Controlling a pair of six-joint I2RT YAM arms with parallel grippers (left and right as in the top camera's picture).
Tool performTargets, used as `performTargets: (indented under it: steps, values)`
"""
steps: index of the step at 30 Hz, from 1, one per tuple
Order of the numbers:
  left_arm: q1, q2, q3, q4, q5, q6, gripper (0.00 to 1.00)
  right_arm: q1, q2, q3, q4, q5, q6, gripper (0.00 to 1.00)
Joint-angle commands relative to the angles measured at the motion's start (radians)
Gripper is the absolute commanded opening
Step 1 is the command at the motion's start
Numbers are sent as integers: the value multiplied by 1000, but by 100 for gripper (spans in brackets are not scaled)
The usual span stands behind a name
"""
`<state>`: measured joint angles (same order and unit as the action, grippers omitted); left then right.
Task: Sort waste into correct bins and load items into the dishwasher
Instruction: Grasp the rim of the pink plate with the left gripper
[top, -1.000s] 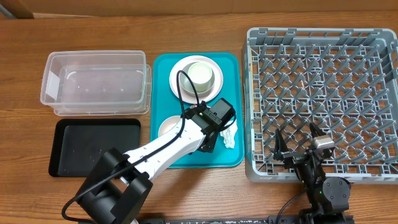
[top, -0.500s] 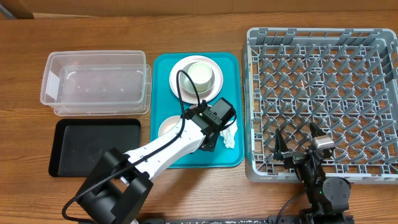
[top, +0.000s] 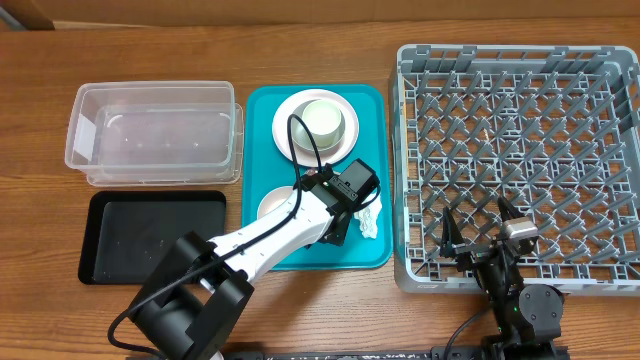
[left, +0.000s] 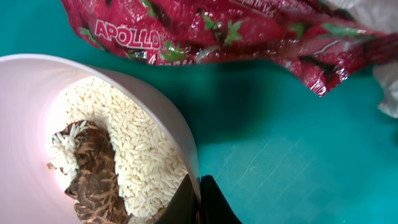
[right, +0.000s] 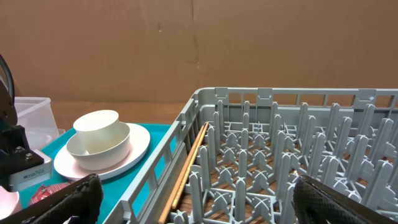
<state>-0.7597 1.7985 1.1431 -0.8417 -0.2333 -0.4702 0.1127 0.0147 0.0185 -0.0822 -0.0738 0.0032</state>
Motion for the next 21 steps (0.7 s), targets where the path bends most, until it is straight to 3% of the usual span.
performTargets:
  steps: [1, 21]
  values:
    - [0, 12, 26, -29, -10, -5, 4, -3, -11, -11, 5, 2, 2, 100]
    - [28, -54, 268, -345, 11, -6, 4, -3, -11, -11, 5, 2, 2, 100]
